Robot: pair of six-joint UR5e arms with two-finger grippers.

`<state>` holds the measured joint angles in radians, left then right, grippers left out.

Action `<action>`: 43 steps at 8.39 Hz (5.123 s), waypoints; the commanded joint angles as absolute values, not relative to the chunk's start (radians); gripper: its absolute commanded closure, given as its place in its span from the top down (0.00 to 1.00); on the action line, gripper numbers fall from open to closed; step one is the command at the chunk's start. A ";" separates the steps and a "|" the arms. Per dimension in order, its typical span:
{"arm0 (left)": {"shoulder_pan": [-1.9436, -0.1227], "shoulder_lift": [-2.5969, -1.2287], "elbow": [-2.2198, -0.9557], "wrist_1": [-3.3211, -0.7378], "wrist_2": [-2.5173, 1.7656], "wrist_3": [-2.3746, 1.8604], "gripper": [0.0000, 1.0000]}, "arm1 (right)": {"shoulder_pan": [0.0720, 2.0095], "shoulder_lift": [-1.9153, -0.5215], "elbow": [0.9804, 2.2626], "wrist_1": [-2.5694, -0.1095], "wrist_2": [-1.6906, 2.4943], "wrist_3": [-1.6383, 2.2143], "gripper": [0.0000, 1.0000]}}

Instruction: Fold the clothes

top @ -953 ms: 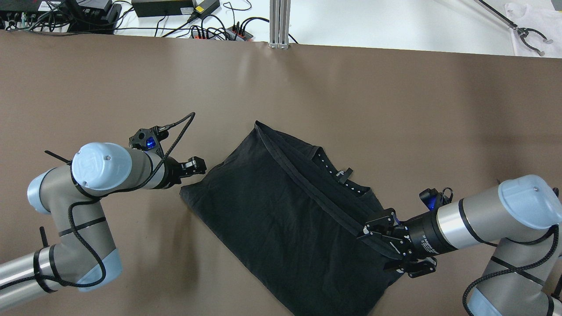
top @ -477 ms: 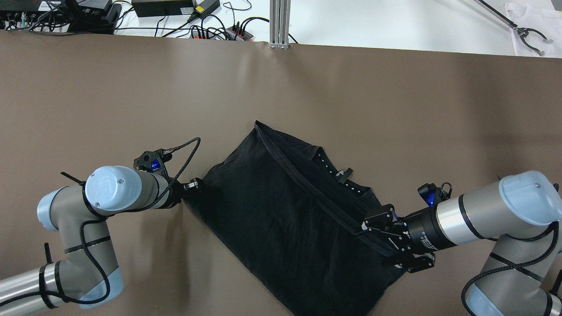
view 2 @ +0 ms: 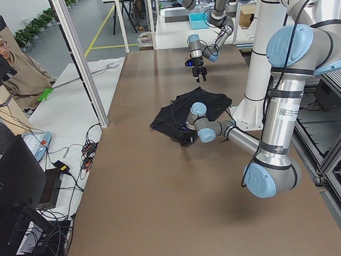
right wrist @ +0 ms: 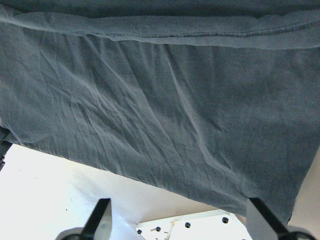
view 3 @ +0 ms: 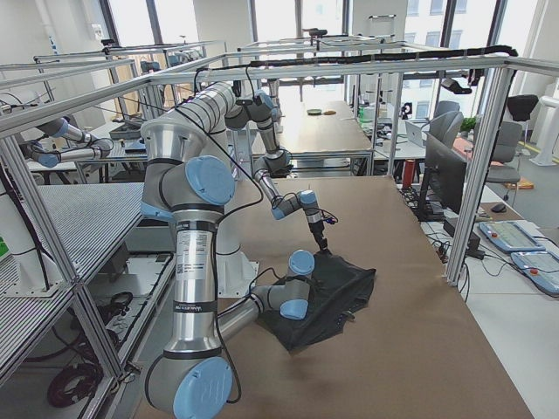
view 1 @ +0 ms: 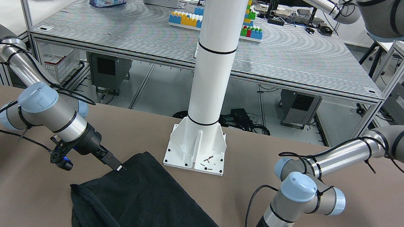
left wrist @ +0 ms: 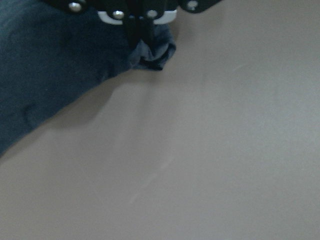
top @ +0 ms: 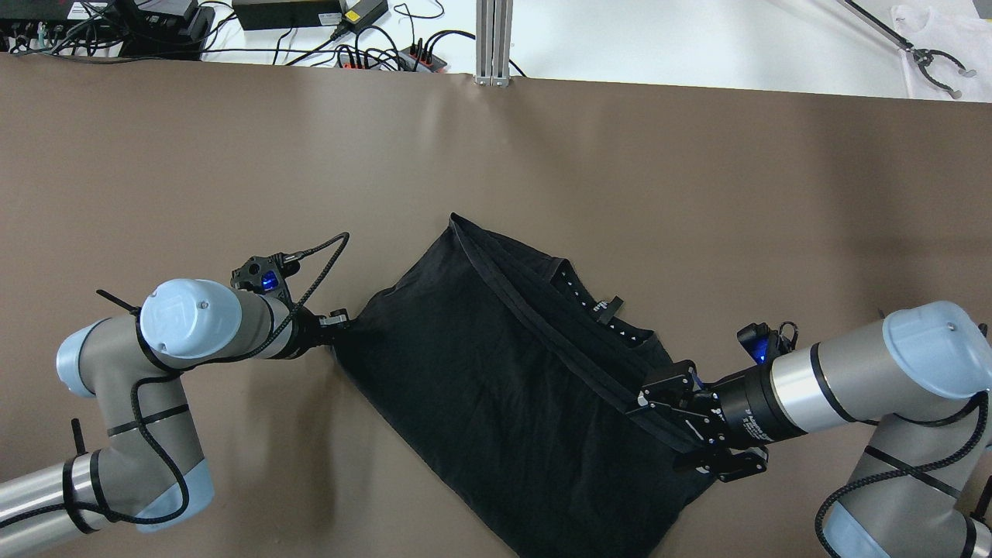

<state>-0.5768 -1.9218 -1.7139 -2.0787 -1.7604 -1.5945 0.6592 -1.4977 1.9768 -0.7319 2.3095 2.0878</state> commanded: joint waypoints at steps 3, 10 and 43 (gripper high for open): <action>-0.815 -1.990 -1.612 -2.075 -1.967 -1.332 0.00 | 0.701 -1.494 1.982 -0.733 2.307 2.088 0.95; -0.873 -2.729 -0.760 -2.215 -1.865 -1.289 0.00 | 0.804 -1.470 1.993 -0.744 2.126 2.015 0.95; -0.887 -2.390 -1.178 -2.246 -1.836 -1.382 1.00 | 0.095 -1.365 2.089 -1.487 1.338 1.015 0.00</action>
